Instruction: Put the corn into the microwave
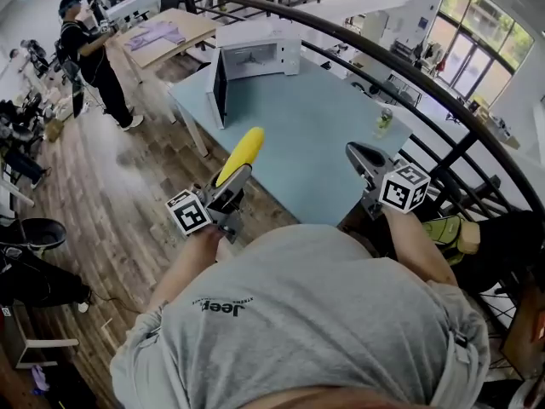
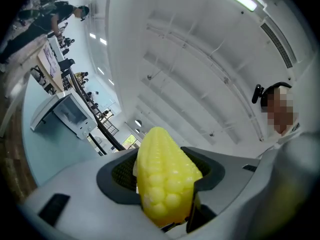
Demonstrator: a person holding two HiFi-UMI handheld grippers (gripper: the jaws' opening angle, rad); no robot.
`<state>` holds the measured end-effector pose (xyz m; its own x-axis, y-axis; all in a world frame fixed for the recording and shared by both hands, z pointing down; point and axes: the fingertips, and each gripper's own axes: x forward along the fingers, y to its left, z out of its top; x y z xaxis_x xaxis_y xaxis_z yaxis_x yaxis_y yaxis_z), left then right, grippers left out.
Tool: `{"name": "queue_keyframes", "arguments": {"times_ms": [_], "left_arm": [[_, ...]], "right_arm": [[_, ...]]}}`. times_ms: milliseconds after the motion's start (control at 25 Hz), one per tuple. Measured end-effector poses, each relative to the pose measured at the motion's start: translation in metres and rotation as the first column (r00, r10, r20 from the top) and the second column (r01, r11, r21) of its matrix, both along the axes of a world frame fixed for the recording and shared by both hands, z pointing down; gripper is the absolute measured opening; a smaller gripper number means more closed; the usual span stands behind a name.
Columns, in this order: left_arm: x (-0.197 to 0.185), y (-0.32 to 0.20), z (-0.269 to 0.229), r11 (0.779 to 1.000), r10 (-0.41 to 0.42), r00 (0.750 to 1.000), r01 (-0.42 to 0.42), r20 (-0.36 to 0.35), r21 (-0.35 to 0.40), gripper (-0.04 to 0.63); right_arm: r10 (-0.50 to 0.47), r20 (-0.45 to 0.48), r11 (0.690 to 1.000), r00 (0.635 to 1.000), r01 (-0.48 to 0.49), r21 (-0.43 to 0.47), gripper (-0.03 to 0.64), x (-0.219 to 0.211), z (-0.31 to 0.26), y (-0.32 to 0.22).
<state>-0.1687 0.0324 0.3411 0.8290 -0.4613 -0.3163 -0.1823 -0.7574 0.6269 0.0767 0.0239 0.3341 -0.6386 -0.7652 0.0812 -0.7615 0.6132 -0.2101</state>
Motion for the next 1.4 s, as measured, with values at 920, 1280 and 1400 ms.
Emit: {"name": "queue_keyframes", "arguments": {"times_ms": [920,1280,1400], "left_arm": [[0.106,-0.126,0.035,0.984,-0.097,0.995,0.098,0.015,-0.15,0.253],[0.148,-0.191,0.05,0.914,-0.289,0.955,0.296,0.066,-0.277,0.253],[0.138,-0.224,0.065,0.883,-0.327,0.939,0.343,0.105,-0.321,0.253]], "right_arm": [[-0.059,0.069,0.993,0.996,0.066,-0.102,0.018,0.112,0.041,-0.127],[-0.245,0.136,0.959,0.96,0.261,-0.111,0.017,0.13,0.073,-0.212],[-0.285,0.148,0.946,0.947,0.303,-0.112,0.017,0.111,0.086,-0.244]]}}
